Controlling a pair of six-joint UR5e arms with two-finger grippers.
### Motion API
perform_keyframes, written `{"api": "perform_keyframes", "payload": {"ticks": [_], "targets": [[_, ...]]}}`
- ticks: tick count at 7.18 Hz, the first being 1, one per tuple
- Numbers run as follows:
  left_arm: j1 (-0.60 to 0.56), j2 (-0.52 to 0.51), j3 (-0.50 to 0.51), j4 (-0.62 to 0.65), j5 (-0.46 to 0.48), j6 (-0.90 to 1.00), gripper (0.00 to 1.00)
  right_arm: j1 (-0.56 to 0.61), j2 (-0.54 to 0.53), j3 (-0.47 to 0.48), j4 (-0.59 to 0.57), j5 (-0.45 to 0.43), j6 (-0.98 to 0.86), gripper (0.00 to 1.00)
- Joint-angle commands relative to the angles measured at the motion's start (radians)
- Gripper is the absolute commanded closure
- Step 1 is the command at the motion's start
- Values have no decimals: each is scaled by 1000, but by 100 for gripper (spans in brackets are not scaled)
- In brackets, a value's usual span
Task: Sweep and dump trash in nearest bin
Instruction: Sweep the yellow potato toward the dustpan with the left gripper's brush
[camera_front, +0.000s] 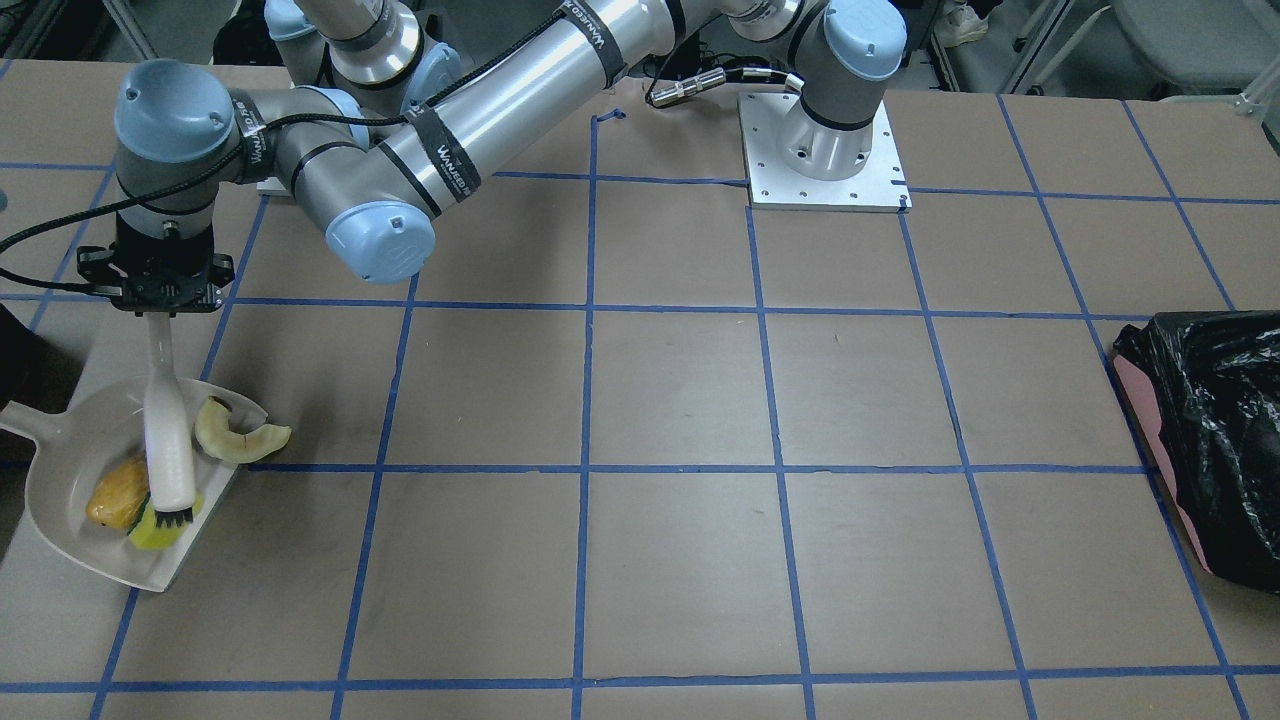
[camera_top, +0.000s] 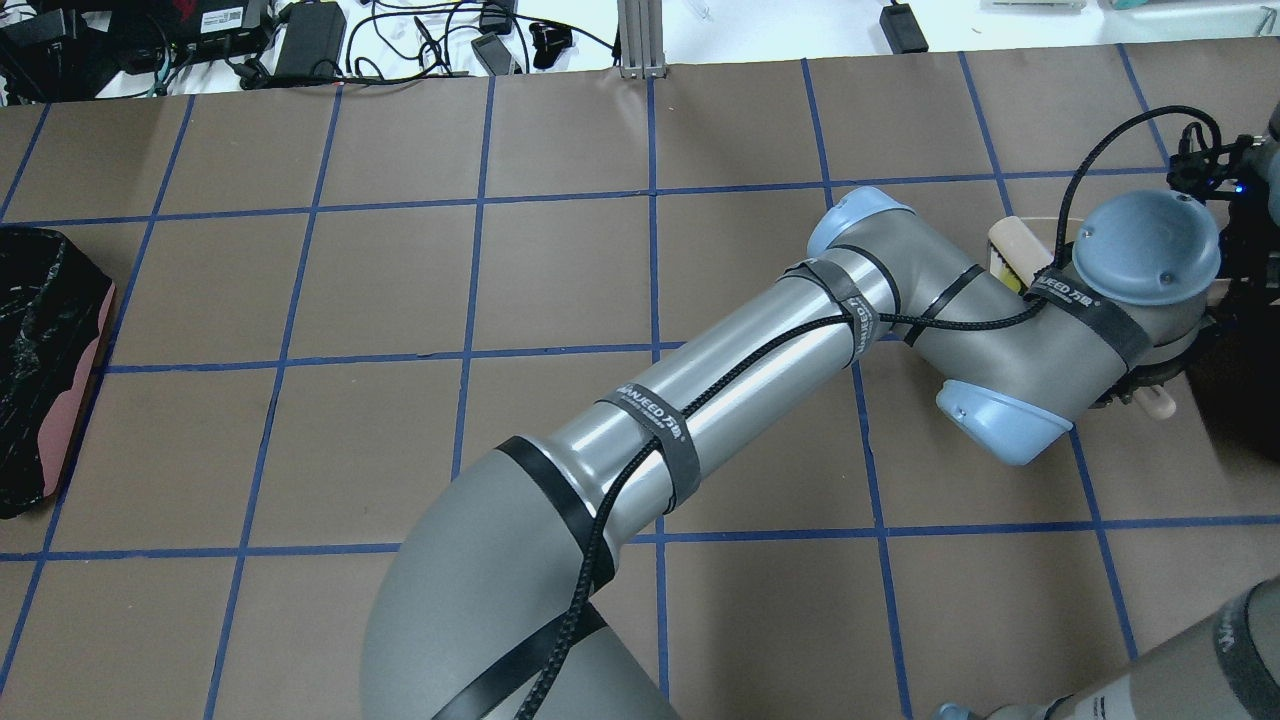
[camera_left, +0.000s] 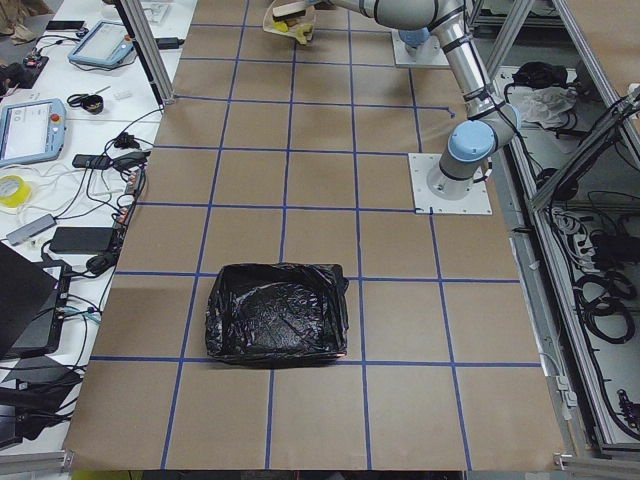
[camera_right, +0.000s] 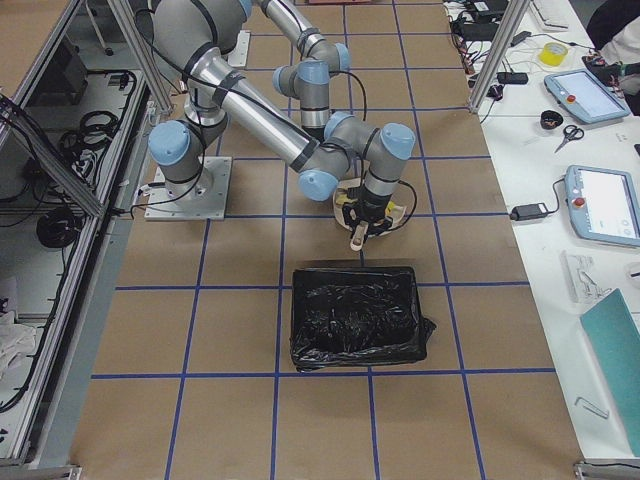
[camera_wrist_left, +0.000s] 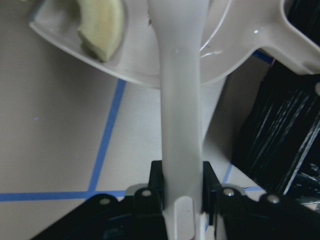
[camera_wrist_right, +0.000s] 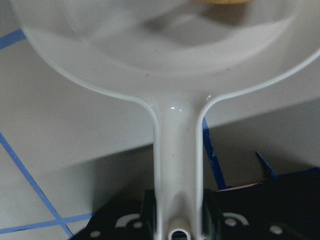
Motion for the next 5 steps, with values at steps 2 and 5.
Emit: {"api": "perform_keyframes", "payload": {"ticks": [2, 5], "targets": [[56, 119, -89, -258, 90, 51, 100, 14, -39, 39, 4, 3, 14, 100], [50, 159, -271, -233, 92, -9, 100, 14, -37, 40, 4, 12, 14, 100]]}}
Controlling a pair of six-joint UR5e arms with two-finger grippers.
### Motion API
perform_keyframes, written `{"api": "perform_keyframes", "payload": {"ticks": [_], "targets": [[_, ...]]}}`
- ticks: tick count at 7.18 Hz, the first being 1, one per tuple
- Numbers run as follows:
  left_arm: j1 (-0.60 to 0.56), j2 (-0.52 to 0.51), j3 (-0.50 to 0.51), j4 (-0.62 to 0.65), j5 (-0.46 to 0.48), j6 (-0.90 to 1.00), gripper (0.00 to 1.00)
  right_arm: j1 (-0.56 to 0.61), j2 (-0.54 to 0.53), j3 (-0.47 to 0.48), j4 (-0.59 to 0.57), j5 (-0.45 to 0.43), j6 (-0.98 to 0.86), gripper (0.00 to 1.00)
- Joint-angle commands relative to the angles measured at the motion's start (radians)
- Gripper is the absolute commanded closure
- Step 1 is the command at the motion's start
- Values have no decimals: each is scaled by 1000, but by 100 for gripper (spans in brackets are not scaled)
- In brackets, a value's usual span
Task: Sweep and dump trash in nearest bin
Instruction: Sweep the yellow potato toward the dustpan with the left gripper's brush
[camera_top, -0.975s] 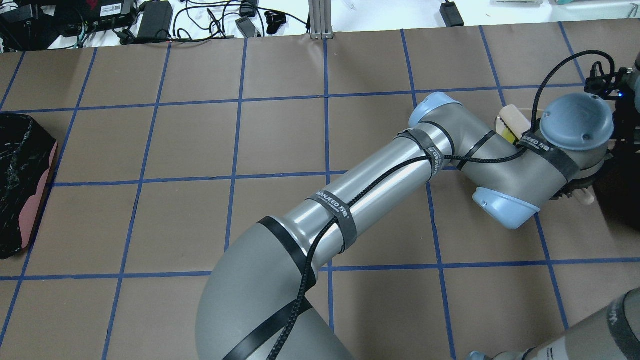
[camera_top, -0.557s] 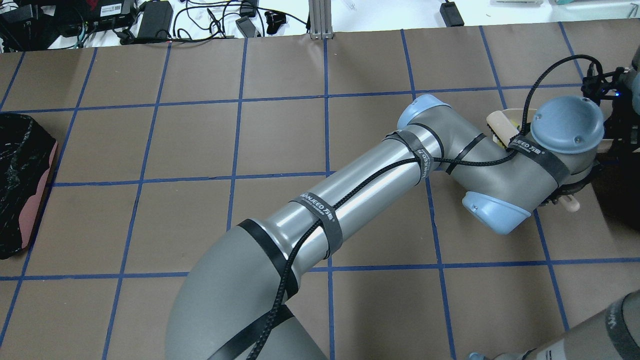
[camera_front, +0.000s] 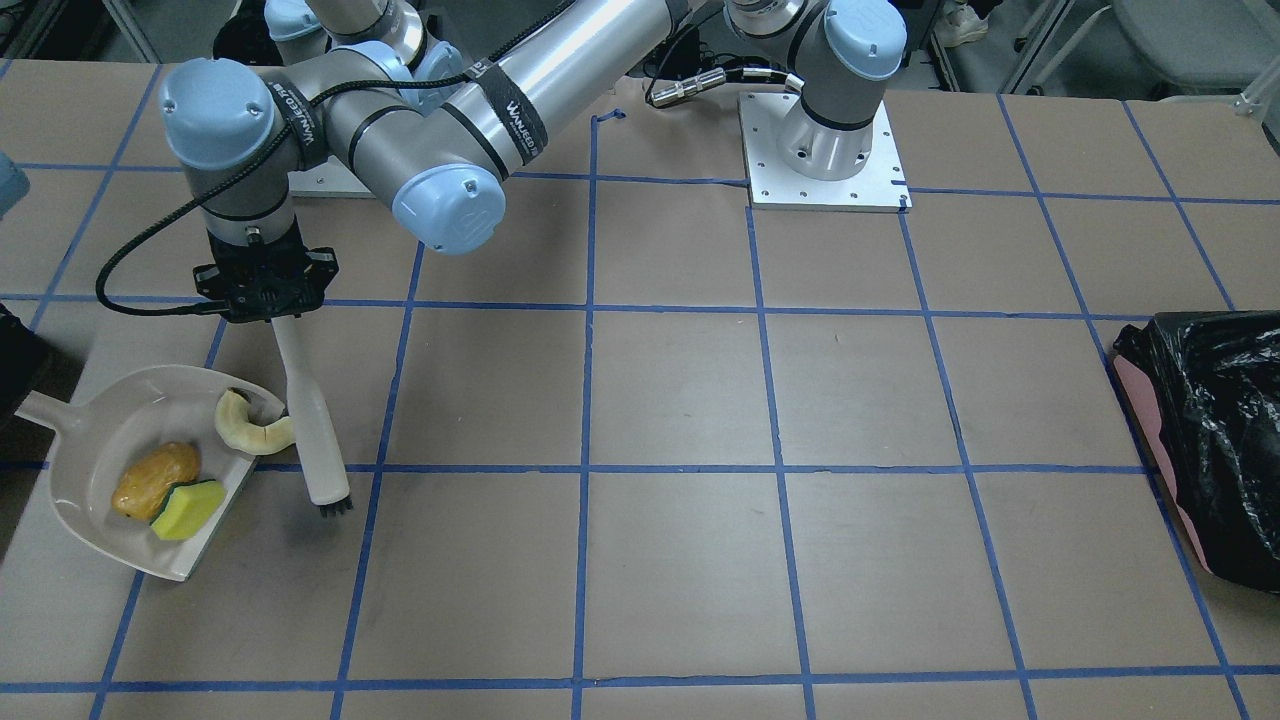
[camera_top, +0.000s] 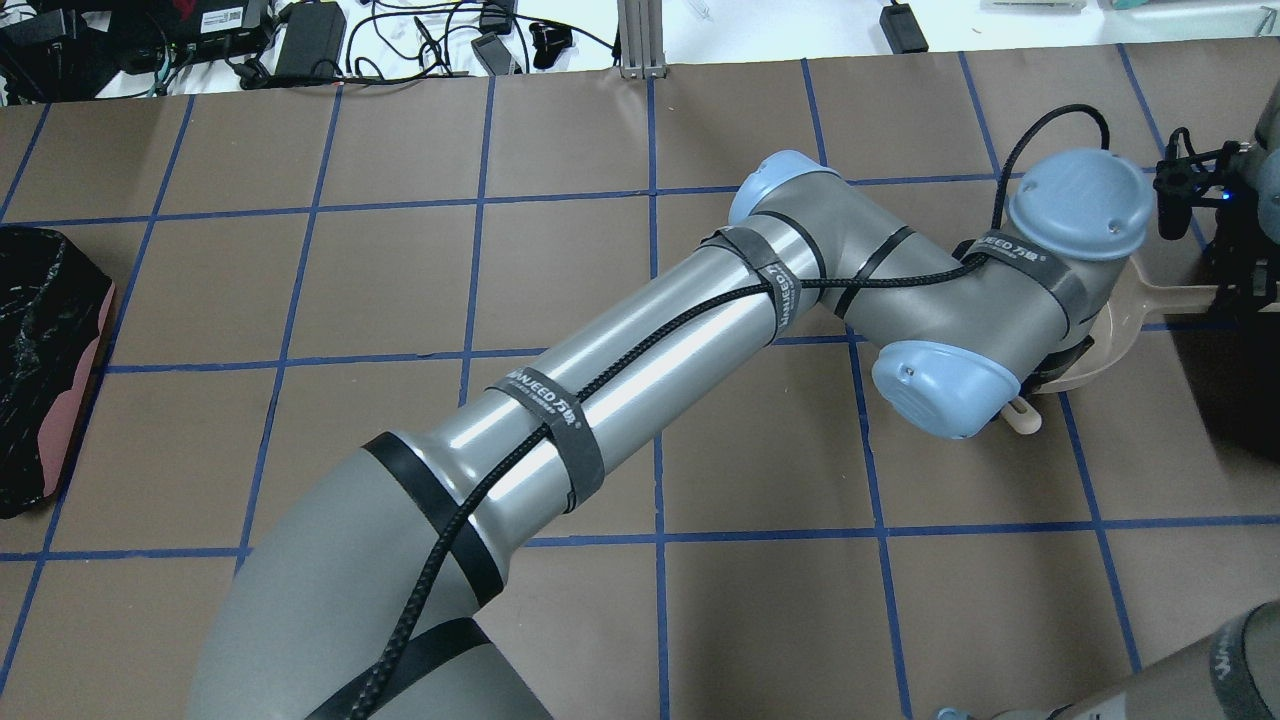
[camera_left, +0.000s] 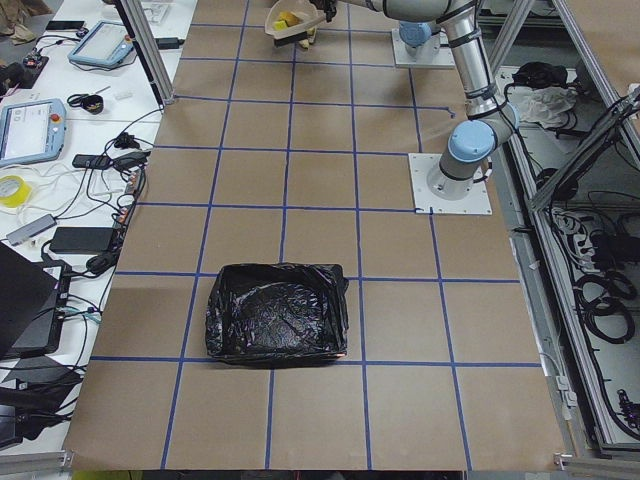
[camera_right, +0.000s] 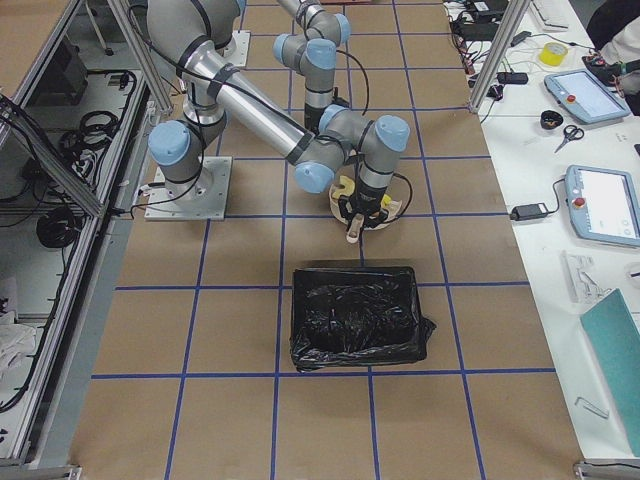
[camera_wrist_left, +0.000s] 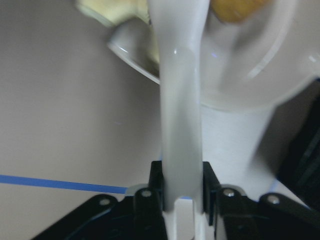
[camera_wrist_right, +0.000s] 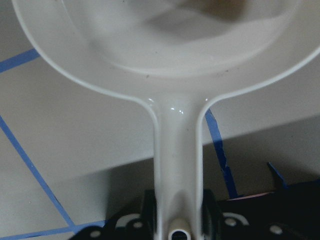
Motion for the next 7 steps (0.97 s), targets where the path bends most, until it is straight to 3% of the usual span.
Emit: {"api": "perform_keyframes", "payload": {"ticks": [1, 4, 7], "targets": [[-16, 8, -117, 137, -16, -139, 100, 0, -1, -1, -1, 4, 0, 100], [-50, -9, -97, 177, -70, -221, 100, 0, 5, -10, -8, 2, -1, 100], [-58, -61, 7, 177, -90, -218, 100, 0, 4, -11, -12, 2, 0, 100]]}}
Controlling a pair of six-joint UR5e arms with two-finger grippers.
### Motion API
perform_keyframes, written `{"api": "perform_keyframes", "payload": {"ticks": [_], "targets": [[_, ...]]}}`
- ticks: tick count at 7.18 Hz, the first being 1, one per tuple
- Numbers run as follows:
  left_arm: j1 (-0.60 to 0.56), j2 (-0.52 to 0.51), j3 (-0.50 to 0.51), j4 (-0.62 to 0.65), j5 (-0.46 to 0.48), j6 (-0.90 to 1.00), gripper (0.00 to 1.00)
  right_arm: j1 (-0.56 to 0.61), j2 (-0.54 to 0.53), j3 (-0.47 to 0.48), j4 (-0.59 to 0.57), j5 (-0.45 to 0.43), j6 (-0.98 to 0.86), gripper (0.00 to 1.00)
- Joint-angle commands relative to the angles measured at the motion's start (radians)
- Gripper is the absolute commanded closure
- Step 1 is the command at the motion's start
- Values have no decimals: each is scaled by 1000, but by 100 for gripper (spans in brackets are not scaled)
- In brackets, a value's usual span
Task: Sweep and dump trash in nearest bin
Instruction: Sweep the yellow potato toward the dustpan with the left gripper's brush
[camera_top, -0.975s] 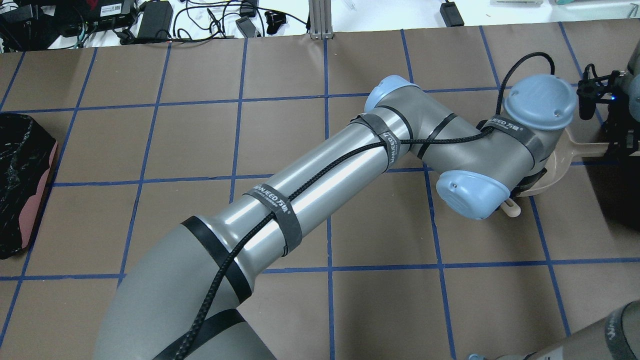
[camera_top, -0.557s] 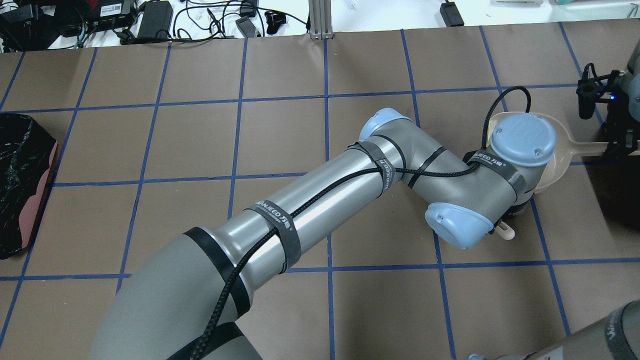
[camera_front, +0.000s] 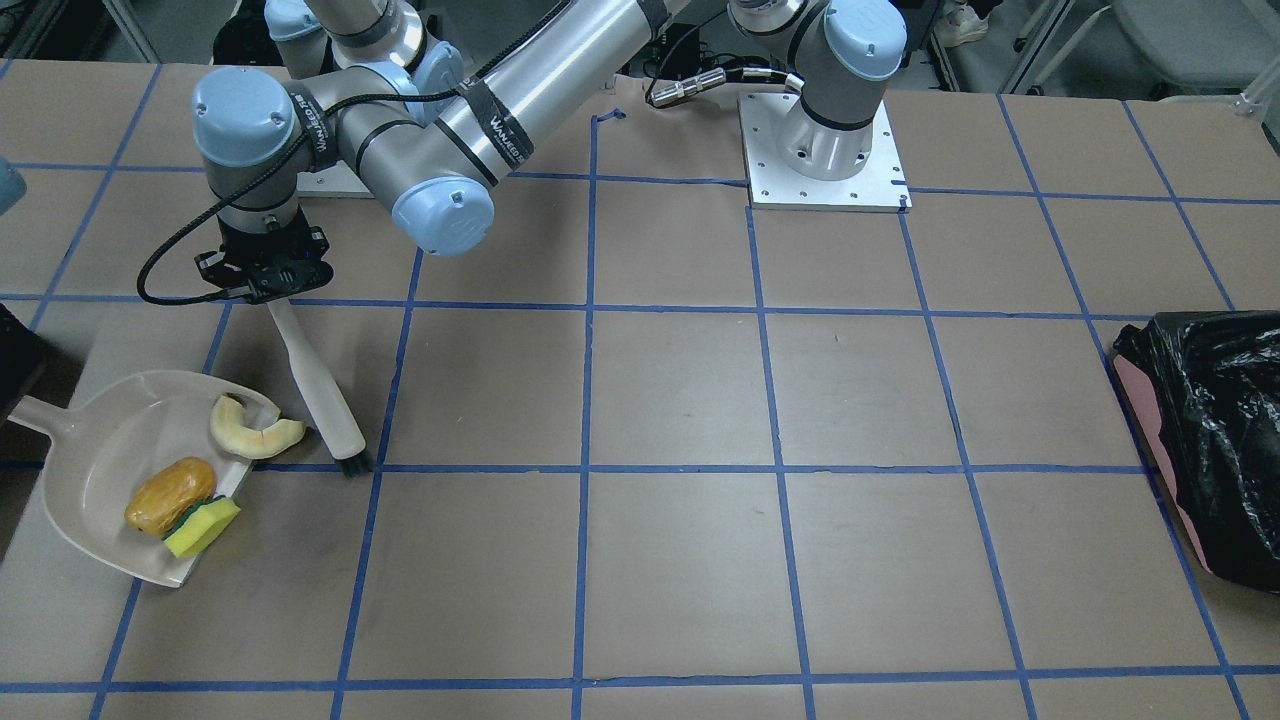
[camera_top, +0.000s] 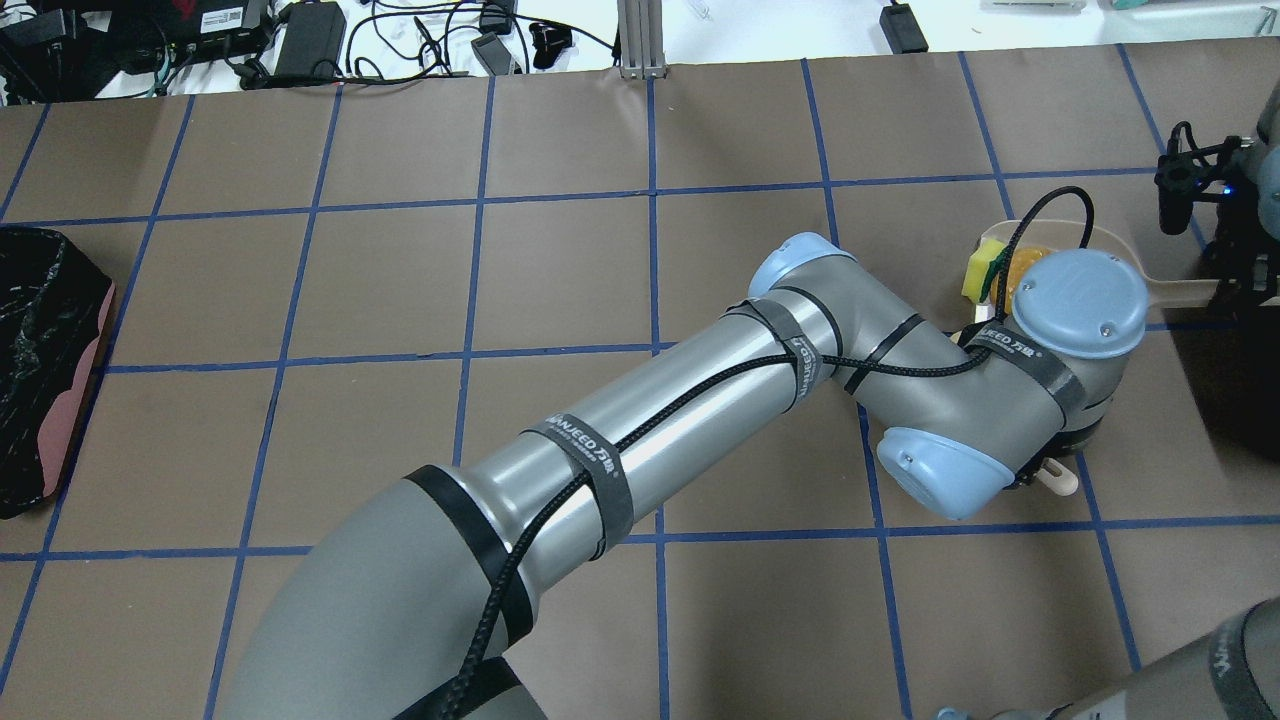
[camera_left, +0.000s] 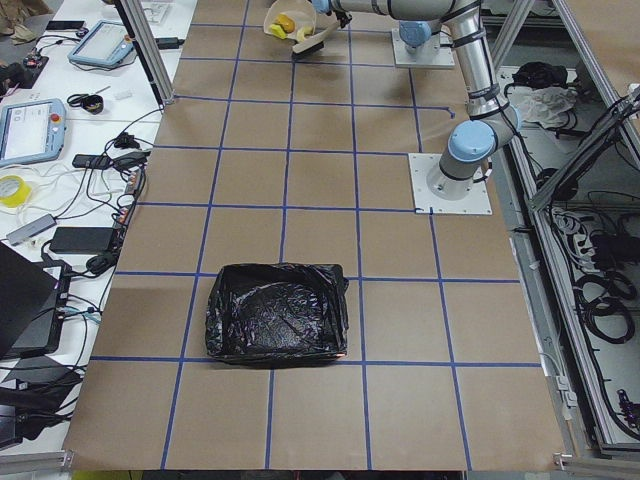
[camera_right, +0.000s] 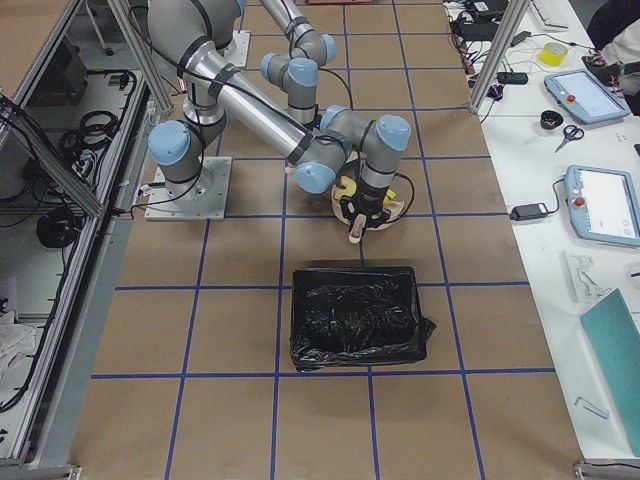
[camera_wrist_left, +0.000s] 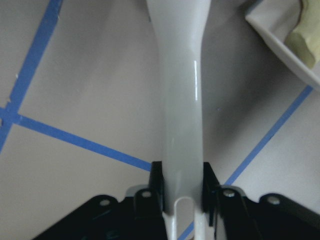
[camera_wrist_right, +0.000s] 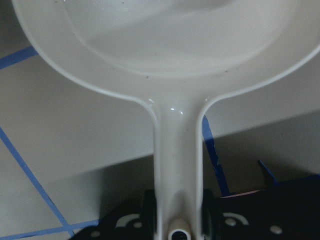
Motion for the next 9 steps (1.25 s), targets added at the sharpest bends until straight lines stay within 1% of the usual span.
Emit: {"api": "perform_keyframes", "payload": {"ticks": [1, 3, 4, 5, 6, 7, 9], "targets": [[-1, -59, 90, 1, -12, 14, 100, 0, -3, -3, -1, 0, 1, 100], [-1, -108, 161, 16, 2, 80, 100, 0, -4, -3, -1, 2, 1, 100], [-1, -124, 205, 15, 42, 108, 100, 0, -1, -3, -1, 2, 1, 100], [1, -141, 239, 18, 59, 146, 100, 0, 0, -3, -3, 2, 2, 100], [1, -156, 255, 43, 83, 177, 100, 0, 0, -3, -3, 0, 2, 100], [1, -173, 258, 85, 85, 178, 100, 0, 0, -3, -3, 2, 4, 100], [1, -200, 297, 102, 85, 179, 100, 0, 0, -2, 2, 0, 19, 100]]}}
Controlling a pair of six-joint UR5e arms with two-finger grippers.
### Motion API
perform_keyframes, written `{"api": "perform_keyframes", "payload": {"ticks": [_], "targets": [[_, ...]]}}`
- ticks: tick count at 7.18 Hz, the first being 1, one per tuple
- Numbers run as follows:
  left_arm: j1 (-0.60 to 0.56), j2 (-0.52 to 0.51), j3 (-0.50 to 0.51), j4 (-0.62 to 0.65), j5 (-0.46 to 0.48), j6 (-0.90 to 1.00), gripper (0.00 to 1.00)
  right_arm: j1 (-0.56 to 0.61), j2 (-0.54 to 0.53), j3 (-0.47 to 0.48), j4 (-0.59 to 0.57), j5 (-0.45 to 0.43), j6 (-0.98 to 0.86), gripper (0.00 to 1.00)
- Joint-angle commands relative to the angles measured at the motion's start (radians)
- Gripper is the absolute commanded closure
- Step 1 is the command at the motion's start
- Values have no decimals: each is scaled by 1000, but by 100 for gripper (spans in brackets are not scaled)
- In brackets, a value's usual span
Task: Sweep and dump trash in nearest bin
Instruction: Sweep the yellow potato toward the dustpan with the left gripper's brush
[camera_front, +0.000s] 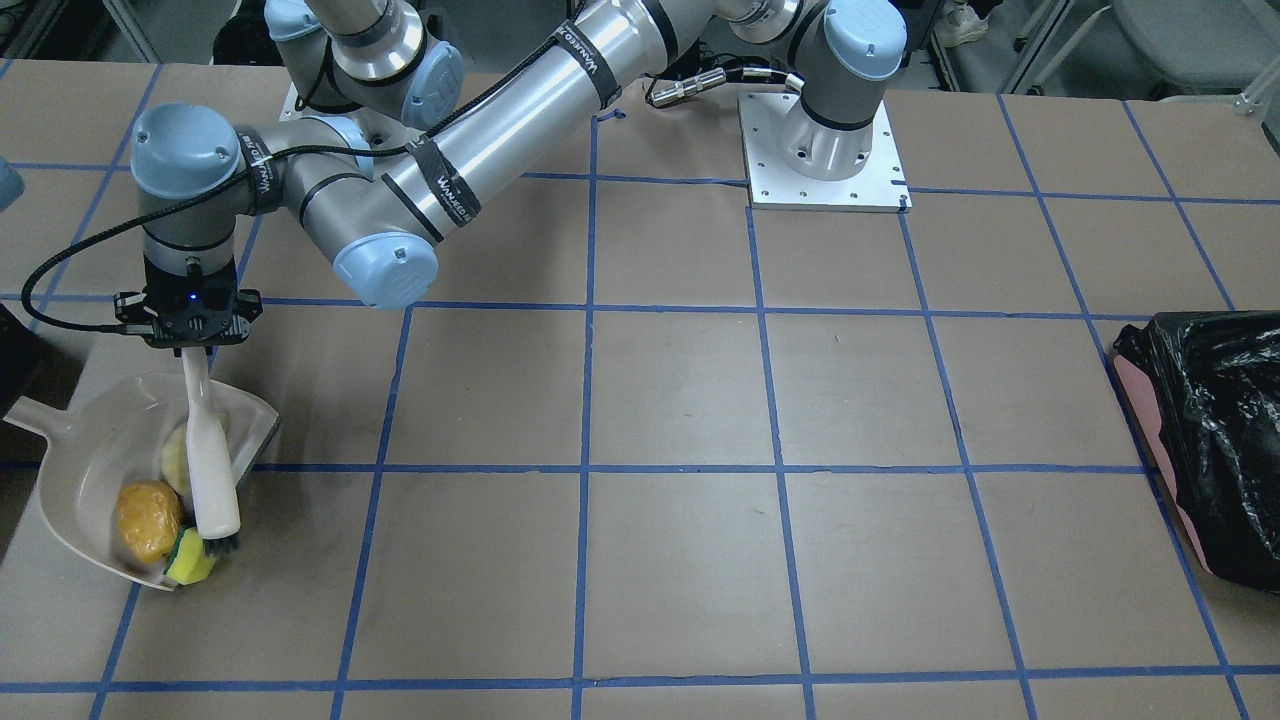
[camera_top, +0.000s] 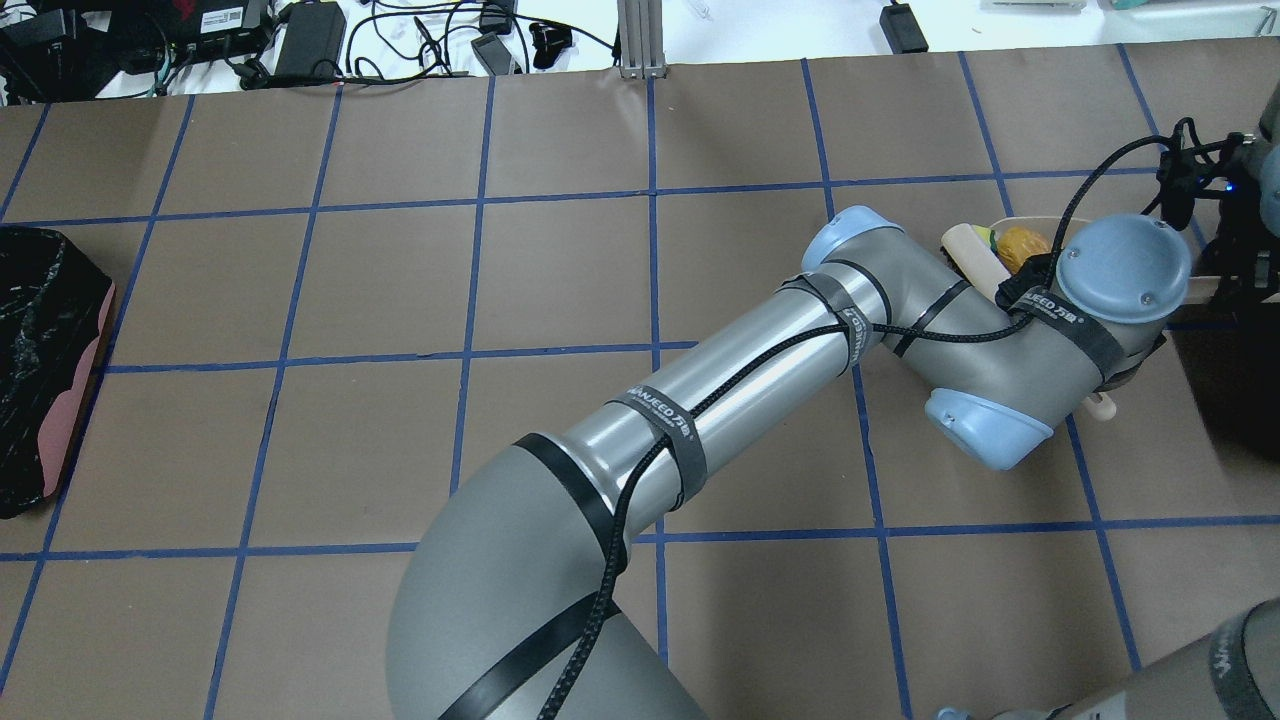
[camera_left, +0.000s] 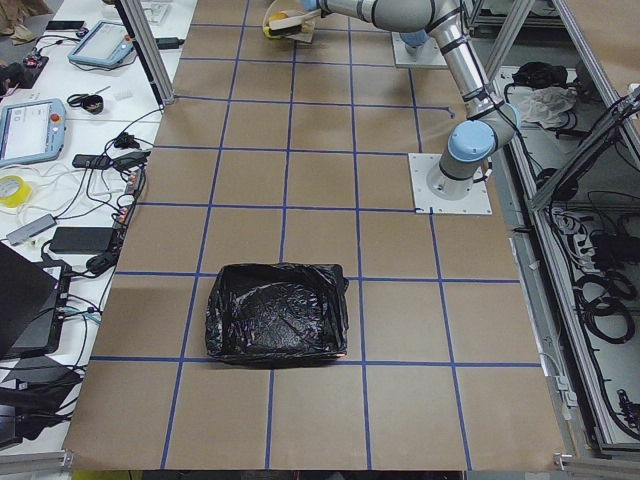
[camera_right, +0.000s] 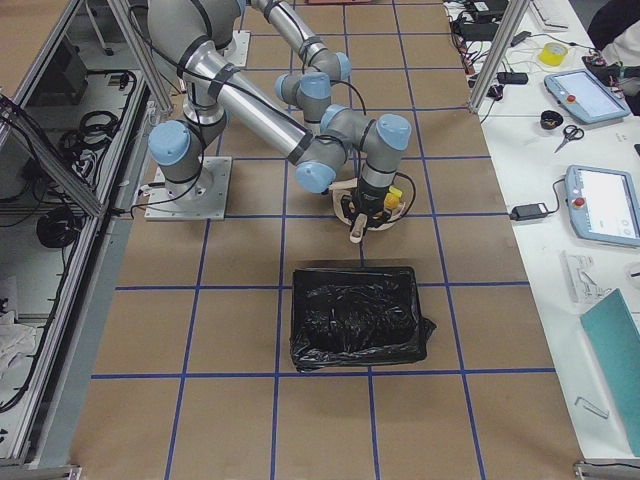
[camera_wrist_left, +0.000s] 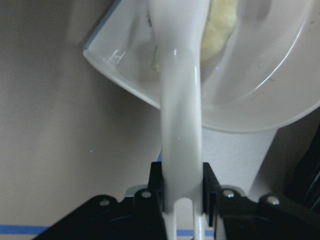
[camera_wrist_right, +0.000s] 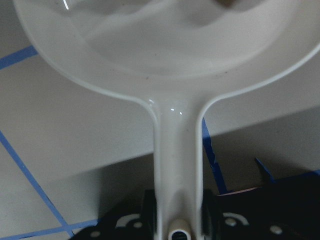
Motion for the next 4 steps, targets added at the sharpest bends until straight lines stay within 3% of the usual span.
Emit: {"api": "perform_keyframes", "payload": {"ticks": [1, 4], "targets": [[0, -27, 65, 12, -2, -11, 100, 0, 3, 3, 4, -3, 19, 100], [-24, -27, 91, 21, -7, -78, 100, 0, -5, 3, 11, -1, 13, 100]]}}
